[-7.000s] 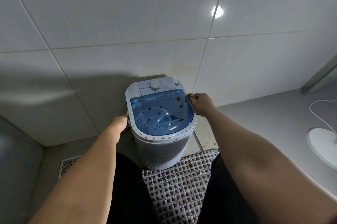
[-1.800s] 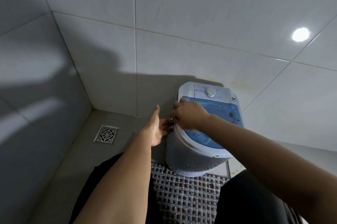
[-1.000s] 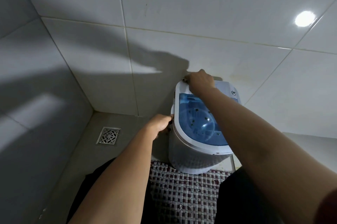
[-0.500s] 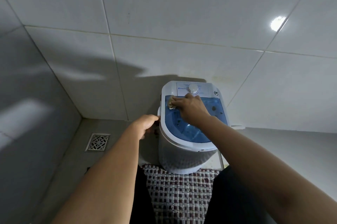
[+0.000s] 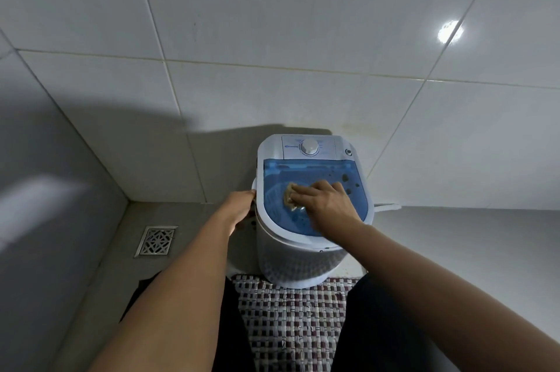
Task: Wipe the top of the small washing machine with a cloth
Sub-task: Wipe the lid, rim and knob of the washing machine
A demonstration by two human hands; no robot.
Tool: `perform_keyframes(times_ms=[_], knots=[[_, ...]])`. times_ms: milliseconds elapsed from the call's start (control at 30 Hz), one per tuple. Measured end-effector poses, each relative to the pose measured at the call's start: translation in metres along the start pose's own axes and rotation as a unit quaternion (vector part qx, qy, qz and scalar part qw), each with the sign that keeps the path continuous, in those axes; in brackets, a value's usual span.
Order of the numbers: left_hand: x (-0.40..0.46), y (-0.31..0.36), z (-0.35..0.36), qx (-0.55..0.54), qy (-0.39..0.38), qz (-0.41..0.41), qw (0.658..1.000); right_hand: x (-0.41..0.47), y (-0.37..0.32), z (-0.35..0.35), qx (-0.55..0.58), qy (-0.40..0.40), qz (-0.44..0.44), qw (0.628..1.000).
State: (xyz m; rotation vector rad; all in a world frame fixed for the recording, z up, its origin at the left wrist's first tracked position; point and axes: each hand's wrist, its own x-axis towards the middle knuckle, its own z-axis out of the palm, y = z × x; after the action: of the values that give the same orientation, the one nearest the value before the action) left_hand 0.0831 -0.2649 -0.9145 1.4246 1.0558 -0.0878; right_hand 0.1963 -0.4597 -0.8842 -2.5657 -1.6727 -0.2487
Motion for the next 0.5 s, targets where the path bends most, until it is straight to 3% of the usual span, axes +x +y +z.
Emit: perform_keyframes(times_ms=[67,233,500], knots=[[-0.003,0.001,-0.001,-0.002,-0.002,-0.017,1.000,0.020,0.005,-0.009,-0.010,-0.042,0.034,0.998],[0.007,-0.005,-0.005,0.015,0.009,-0.026,0.999,0.072,0.015,-0.017,-0.004,-0.035,0.116,0.993],[0.016,-0.012,-0.007,0.008,0.005,-0.030,1.000,0.077,0.005,-0.003,-0.006,-0.050,0.135,0.990]])
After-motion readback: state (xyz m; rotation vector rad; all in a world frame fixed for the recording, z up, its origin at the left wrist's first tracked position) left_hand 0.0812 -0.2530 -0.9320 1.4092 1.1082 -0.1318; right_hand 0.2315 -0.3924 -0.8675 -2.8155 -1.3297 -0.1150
